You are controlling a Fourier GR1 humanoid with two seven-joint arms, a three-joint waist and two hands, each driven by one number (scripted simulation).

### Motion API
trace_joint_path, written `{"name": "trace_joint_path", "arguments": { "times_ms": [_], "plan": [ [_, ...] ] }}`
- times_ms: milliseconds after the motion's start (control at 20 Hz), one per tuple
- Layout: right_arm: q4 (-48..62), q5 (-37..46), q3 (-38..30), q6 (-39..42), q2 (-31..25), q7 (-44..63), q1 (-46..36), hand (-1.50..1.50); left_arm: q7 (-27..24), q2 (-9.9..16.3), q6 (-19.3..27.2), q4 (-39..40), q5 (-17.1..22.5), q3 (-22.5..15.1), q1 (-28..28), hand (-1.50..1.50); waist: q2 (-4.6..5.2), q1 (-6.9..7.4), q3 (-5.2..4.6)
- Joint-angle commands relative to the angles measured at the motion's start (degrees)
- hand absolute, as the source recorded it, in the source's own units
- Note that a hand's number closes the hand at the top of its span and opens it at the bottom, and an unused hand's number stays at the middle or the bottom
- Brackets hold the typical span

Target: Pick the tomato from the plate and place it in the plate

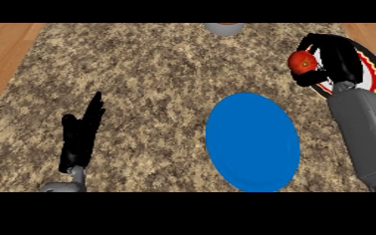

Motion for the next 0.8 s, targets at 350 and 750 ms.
{"name": "trace_joint_path", "arguments": {
  "times_ms": [350, 750],
  "plan": [
    [6.5, -2.3, -9.2, -4.8, -6.2, 1.8, -3.8, 1.5, -2.8, -0.9, -0.4, -0.6, -1.3, -0.6, 2.8, 0.0, 0.08, 0.14, 0.0],
    [27.5, -1.3, -12.4, -7.7, -11.9, -4.4, -12.4, 1.5, 2.4, 1.0, -1.7, -0.3, -0.4, 1.9, -2.8, 0.0, 0.42, 0.93, 0.05]
  ]
}}
